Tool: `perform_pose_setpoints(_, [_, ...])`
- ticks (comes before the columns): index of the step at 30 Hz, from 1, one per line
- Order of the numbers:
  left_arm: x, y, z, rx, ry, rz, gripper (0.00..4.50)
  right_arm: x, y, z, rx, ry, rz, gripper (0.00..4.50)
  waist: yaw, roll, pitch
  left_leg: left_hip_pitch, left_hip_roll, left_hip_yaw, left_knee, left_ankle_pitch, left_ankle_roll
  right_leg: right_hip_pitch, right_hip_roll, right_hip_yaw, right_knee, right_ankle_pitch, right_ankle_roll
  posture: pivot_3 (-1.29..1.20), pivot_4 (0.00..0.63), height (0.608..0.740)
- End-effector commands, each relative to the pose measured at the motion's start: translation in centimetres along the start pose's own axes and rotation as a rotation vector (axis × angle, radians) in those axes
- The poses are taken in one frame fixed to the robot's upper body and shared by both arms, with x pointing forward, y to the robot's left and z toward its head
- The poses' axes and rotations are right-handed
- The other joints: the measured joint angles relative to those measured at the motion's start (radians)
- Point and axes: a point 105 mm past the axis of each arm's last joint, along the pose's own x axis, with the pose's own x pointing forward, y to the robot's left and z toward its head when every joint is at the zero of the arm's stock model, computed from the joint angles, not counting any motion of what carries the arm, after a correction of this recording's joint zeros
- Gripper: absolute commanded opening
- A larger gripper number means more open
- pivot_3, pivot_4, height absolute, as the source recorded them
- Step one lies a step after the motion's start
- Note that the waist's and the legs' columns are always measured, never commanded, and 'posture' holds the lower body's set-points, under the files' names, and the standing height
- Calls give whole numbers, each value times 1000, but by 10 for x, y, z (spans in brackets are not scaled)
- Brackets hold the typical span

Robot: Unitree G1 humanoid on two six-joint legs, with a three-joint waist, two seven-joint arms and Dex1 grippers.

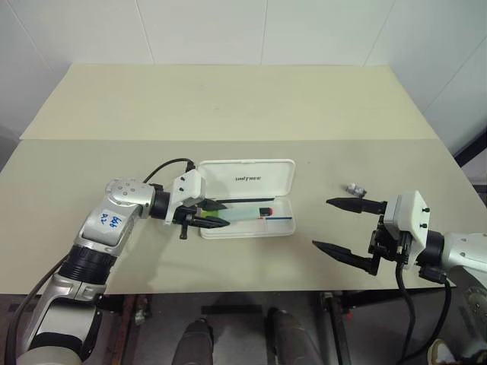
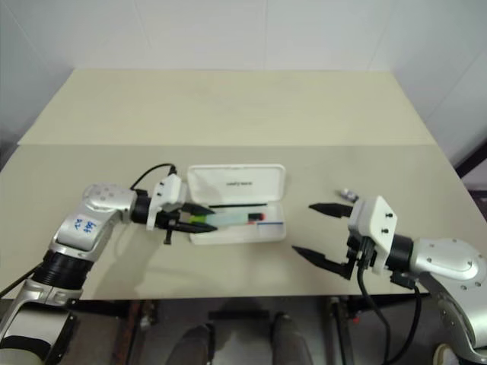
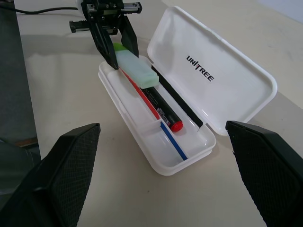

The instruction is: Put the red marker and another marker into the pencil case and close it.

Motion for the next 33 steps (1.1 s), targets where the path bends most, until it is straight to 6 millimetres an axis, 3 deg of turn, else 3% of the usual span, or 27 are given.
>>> perform_pose_setpoints(1, [3, -1, 11, 50, -1, -7, 1036, 3, 2, 8, -31, -27, 7, 4500, 2, 0, 0, 0, 0, 0, 0, 0, 0, 0, 0, 0, 0, 0, 0, 0, 150, 740])
perform_pose_setpoints(21, [25, 3, 9, 52, 71, -24, 1036, 10, 1, 15, -53, -60, -33, 4500, 4, 0, 0, 0, 0, 0, 2, 0, 0, 3, 0, 0, -3, 1, 0, 0, 150, 740])
perform_pose_setpoints(33, [19, 5, -2, 37, 124, -3, 1036, 10, 0, 16, -57, -66, -45, 4500, 3, 0, 0, 0, 0, 0, 2, 0, 0, 3, 0, 0, -3, 1, 0, 0, 150, 740])
